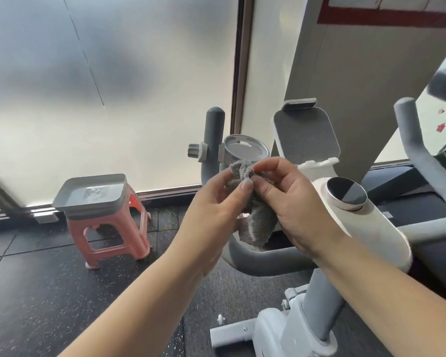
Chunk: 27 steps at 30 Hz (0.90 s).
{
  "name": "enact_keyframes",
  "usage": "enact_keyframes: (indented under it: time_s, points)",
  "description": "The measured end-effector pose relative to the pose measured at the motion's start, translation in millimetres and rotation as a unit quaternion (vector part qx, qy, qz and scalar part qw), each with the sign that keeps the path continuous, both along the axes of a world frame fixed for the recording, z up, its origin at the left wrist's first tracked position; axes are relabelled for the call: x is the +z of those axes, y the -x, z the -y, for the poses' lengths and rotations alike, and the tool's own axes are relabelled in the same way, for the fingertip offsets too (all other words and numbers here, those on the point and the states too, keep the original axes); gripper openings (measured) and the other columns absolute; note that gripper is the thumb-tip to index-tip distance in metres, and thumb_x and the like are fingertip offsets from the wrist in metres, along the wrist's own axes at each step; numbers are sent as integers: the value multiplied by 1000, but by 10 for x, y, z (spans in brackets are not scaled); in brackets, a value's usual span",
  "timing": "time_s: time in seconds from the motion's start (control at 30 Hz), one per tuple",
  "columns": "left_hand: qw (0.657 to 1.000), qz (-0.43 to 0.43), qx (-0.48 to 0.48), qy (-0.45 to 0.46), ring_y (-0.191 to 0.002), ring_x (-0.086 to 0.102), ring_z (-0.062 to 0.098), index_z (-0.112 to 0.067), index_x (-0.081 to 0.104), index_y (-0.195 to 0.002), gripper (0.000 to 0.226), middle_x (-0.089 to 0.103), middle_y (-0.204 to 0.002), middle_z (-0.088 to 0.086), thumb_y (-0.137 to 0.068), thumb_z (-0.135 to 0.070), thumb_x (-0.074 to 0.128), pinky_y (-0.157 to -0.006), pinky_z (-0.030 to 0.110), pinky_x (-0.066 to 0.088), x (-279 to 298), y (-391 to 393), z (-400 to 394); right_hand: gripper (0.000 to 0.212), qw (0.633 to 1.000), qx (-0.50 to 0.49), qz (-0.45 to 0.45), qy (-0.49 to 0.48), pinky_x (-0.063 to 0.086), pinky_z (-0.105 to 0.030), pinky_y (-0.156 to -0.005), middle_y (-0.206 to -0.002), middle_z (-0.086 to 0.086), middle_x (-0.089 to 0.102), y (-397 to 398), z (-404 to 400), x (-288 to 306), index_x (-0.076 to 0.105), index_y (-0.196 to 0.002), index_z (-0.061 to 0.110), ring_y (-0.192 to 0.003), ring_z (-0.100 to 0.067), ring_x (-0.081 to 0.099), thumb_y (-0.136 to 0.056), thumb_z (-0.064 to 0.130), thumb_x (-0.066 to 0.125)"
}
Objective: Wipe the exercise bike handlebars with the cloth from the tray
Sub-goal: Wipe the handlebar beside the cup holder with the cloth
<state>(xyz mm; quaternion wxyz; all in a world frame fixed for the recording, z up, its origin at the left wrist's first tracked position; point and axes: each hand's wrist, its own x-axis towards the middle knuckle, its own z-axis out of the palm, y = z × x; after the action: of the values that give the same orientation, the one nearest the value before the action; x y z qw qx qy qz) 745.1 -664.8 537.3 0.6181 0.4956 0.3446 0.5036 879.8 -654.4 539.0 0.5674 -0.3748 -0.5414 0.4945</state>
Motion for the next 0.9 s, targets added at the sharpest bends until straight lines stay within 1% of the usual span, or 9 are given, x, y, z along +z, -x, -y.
enact_keyframes:
  time_s: [0.1, 0.17, 0.27, 0.33, 0.47, 0.57, 0.7, 0.77, 0.9]
  points:
    - [1000, 3, 13, -22, -89, 67, 21, -12, 63, -116, 26, 72, -101, 12, -90, -13, 61, -69, 34, 55, -60, 27, -59, 8, 999, -25, 42, -12, 54, -32, -83, -92, 4, 74, 57, -21, -8, 71, -85, 32, -90, -14, 69, -79, 29, 68]
    - [999, 8, 35, -15, -85, 66, 20, -14, 64, -115, 26, 72, -97, 10, -90, -11, 60, -72, 36, 53, -70, 93, -95, 18, 998, -13, 55, -16, 52, -29, -87, -105, 2, 73, 89, -27, 18, 72, -96, 25, -100, -15, 68, -81, 32, 63]
    - [993, 61, 96, 22, -84, 69, 20, -13, 56, -124, 34, 73, -99, 9, -90, -8, 57, -75, 35, 56, -51, 279, -200, 24, 994, -21, 108, -18, 49, -18, -83, -114, -1, 69, 88, -61, 55, 65, -113, 19, -104, -11, 65, -90, 21, 57]
    - [984, 85, 146, 47, -88, 70, 21, -12, 51, -126, 37, 72, -103, 13, -90, -8, 58, -81, 37, 57, -44, 461, -312, 24, 990, -47, 135, -7, 48, -21, -85, -115, -1, 67, 52, -122, 41, 62, -113, 23, -105, -14, 64, -93, 11, 57]
    - [979, 39, 188, 66, -60, 64, 9, -16, 55, -113, 23, 68, -89, 5, -91, -14, 59, -50, 23, 53, -158, 739, -544, 27, 979, -70, 188, 35, 50, -37, -94, -109, 4, 69, 36, -273, -10, 64, -107, 30, -104, -23, 64, -91, 9, 60]
    - [981, 10, 175, 85, -79, 66, 25, -22, 58, -99, 11, 70, -92, 6, -91, -15, 60, -69, 41, 55, -338, 813, -703, 28, 965, -86, 244, 31, 51, -30, -90, -109, 6, 68, 97, -387, -1, 65, -108, 30, -99, -19, 64, -89, 10, 62]
    - [984, -30, 139, 105, -86, 64, 31, -27, 66, -88, 11, 71, -91, 8, -88, -17, 64, -87, 63, 47, -568, 799, -819, 36, 942, -121, 314, -4, 44, -6, -84, -117, 9, 60, 186, -500, -4, 63, -111, 38, -90, -2, 63, -84, 15, 68]
    - [987, -33, 113, 113, -85, 63, 32, -27, 68, -88, 10, 70, -94, 13, -87, -17, 66, -85, 60, 48, -624, 750, -882, 44, 921, -145, 359, -37, 41, -5, -86, -122, 9, 52, 223, -541, -27, 59, -116, 41, -97, 2, 58, -81, 19, 73]
    - [988, 1, 65, 140, -73, 65, 28, -13, 65, -105, 18, 68, -94, 15, -88, -19, 65, -64, 41, 55, -629, 639, -1060, 69, 843, -178, 487, -141, 24, -20, -108, -143, 9, 39, 288, -662, 20, 47, -136, 36, -126, -4, 33, -74, 34, 78]
